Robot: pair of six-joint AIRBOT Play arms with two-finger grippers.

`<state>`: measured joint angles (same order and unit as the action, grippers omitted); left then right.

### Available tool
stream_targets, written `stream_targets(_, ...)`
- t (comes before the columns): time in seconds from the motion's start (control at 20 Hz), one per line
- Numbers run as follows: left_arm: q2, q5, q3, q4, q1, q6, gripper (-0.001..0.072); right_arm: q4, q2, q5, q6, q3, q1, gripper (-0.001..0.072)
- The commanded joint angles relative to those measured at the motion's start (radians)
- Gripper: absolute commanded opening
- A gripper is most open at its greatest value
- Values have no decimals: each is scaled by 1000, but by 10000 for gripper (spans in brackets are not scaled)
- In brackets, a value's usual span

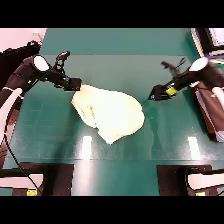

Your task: Fold the shirts.

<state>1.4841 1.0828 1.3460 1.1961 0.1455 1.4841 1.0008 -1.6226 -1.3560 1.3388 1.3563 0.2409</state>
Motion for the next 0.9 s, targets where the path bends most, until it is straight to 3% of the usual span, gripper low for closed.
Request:
stream_targets(0.0,-2,10,5,0,-1,0,20,-66,-115,150,-13,-35,76,509)
stream_targets(0.1,-2,10,5,0,-1,0,20,-66,-148,173,-13,-35,91,501)
stream_targets(0.2,-2,10,5,0,-1,0,20,-67,-166,178,-13,-35,103,411)
stream_targets(0.25,-2,9,5,-1,-1,0,20,-65,-166,180,-19,-35,113,337)
stream_targets(0.3,-2,10,5,-1,-1,0,20,-68,-165,180,-42,-34,113,210)
stream_targets(0.35,-2,12,6,-1,-1,0,20,-63,-165,171,-55,-24,114,15)
stream_targets(0.55,-79,-9,23,23,-1,0,18,-57,-136,111,-65,110,93,16)
stream_targets(0.85,-373,-18,246,105,-1,0,20,-55,126,96,-65,417,7,16)
